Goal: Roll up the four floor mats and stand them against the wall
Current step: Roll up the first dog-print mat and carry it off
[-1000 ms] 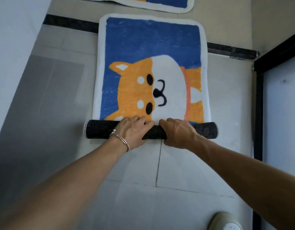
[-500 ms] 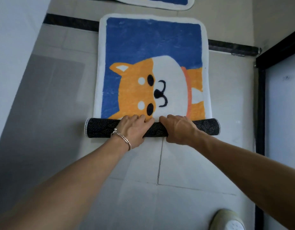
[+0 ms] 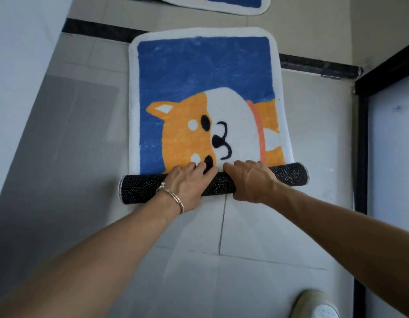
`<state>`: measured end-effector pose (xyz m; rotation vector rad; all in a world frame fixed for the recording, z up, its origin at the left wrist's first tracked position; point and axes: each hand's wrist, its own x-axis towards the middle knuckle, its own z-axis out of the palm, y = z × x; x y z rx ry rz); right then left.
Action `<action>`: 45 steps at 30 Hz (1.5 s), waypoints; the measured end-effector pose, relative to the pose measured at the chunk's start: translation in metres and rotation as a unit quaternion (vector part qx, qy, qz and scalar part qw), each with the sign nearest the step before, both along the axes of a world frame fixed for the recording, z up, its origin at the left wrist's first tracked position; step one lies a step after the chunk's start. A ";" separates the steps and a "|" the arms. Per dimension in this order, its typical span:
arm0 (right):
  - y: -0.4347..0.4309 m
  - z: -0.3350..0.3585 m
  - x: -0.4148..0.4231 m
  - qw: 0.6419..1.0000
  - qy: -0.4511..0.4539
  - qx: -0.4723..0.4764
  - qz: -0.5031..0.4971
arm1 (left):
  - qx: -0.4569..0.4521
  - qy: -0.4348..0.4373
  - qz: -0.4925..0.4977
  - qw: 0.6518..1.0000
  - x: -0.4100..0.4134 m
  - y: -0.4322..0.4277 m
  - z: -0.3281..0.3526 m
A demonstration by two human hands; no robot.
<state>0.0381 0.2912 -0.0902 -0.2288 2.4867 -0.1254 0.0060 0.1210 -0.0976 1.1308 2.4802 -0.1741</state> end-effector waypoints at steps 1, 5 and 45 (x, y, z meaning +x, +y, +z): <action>0.000 0.003 -0.008 1.000 -0.027 -0.008 -0.005 | 0.005 0.034 -0.004 0.999 0.001 -0.002 -0.001; -0.003 0.004 -0.013 1.000 0.014 -0.007 -0.021 | -0.009 0.015 0.029 0.999 -0.014 -0.002 0.001; -0.011 -0.002 -0.009 0.995 0.067 -0.025 -0.068 | 0.001 0.075 0.008 0.997 -0.016 -0.005 -0.004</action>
